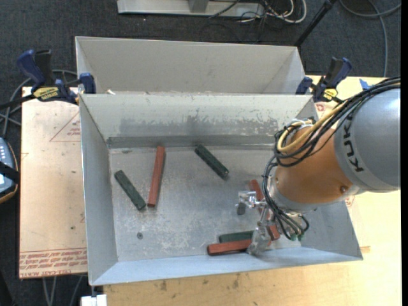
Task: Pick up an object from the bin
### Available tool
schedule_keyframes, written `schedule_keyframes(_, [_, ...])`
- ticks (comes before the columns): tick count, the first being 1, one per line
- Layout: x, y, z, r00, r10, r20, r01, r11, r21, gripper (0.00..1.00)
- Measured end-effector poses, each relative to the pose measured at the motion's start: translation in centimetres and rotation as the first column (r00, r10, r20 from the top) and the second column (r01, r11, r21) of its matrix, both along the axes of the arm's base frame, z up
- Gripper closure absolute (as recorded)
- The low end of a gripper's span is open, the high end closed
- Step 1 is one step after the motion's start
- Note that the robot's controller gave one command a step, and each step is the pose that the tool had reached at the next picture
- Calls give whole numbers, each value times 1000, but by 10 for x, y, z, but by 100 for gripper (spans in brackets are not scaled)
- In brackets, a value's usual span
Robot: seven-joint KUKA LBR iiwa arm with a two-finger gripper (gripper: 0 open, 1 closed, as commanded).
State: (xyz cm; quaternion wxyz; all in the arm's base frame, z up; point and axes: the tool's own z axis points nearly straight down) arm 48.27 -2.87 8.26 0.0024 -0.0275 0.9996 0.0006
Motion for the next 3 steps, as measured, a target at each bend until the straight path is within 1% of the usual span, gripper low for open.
schedule_keyframes(1, [16, -6, -12, 995, 105, 3, -105, 995, -1, 0])
schedule_keyframes(2, [15, -7, -12, 995, 105, -3, -105, 995, 0, 100])
schedule_keyframes(3, [43, -9, 114, 896, 445, 4, -445, 896, -5, 100])
